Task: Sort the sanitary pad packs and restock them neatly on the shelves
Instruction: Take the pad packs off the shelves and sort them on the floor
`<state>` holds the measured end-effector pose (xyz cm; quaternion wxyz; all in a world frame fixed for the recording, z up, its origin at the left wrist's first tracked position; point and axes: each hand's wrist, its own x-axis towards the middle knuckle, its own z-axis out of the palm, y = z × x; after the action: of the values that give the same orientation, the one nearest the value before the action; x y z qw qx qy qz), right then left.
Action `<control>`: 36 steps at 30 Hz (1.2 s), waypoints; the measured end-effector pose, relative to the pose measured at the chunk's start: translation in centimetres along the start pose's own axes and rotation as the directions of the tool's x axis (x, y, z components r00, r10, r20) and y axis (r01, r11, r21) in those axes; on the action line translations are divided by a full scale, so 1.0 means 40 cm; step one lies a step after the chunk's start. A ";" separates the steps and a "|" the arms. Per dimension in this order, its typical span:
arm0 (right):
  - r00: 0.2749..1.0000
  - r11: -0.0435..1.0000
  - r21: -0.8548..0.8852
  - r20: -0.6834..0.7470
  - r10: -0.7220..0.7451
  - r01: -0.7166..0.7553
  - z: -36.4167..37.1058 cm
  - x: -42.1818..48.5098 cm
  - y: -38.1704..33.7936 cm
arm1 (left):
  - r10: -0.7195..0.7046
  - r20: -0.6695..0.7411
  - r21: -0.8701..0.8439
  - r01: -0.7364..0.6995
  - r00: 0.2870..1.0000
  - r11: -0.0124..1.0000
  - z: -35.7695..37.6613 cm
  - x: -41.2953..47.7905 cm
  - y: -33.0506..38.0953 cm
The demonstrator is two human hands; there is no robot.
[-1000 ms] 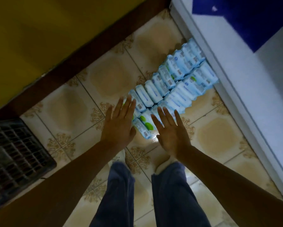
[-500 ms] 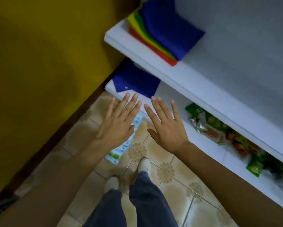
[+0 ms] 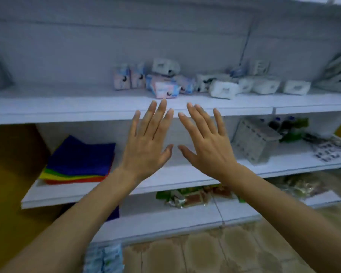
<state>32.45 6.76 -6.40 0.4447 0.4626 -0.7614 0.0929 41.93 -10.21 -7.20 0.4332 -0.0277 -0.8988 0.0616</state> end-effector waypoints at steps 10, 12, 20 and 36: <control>0.988 0.987 -0.081 -0.078 0.134 -0.140 -0.158 -0.072 0.450 | 0.045 -0.052 -0.082 -0.049 0.998 0.995 0.076 0.354 0.333; 0.987 0.985 -0.077 -0.065 0.149 -0.154 -0.161 -0.100 0.515 | 0.034 -0.039 -0.076 -0.037 0.999 0.996 0.105 0.379 0.379; 0.981 0.980 0.066 0.058 0.185 -0.189 -0.128 -0.167 0.639 | -0.022 0.092 -0.001 0.022 0.995 1.000 0.173 0.387 0.434; 0.952 0.926 0.339 0.301 0.061 -0.167 0.211 0.002 0.509 | -0.318 0.323 0.150 0.283 0.891 0.947 0.295 0.278 0.076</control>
<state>11.41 13.34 -5.81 0.2319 0.4991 -0.8132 0.1891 25.76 -7.10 -6.28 0.2750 0.1443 -0.9496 0.0419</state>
